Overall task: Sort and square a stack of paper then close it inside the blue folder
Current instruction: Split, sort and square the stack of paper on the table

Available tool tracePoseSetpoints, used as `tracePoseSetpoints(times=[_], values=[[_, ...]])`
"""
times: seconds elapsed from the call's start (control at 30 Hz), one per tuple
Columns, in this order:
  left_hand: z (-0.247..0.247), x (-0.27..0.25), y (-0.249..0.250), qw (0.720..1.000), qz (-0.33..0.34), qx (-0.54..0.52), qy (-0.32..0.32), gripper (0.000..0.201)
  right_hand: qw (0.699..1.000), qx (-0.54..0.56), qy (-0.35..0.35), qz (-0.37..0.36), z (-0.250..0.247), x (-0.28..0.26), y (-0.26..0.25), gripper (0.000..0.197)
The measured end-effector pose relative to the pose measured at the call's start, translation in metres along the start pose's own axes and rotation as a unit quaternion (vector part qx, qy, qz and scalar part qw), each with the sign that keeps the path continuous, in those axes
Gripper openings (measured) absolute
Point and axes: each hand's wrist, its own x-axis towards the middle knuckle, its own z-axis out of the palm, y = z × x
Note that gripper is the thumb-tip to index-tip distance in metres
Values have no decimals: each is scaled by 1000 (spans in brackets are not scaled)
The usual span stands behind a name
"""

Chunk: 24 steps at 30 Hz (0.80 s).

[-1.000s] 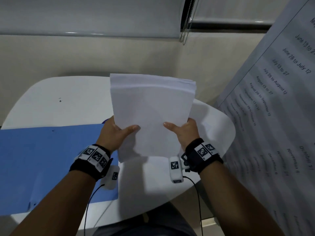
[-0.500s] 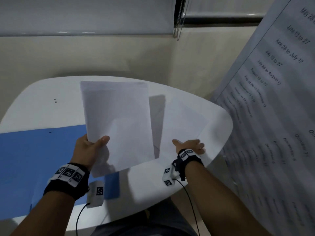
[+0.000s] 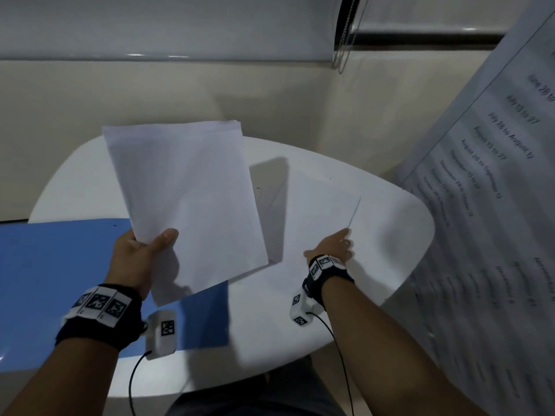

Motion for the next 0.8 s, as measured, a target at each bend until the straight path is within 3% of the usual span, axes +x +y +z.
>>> tracePoseSetpoints(times=[0.1, 0.17, 0.3, 0.47, 0.67, 0.8], values=[[-6, 1, 0, 1000, 0, -6, 0, 9, 1000, -9, 8, -24, 14, -6, -4, 100], [-10, 0, 1, 1000, -2, -10, 3, 8, 999, -25, 25, -15, 19, -6, -3, 104], [-14, -1, 1, 1000, -8, -25, 2, 9, 999, -4, -9, 45, 15, -13, 0, 108], [-19, 0, -2, 999, -15, -31, 4, 12, 997, -64, 44, -6, 23, -16, 1, 79], [-19, -4, 0, 999, -17, -44, 2, 11, 998, -27, 52, -38, 31, -23, 9, 80], [-22, -4, -2, 999, -23, -47, 0, 12, 998, -26, 49, -5, 25, -26, 12, 73]])
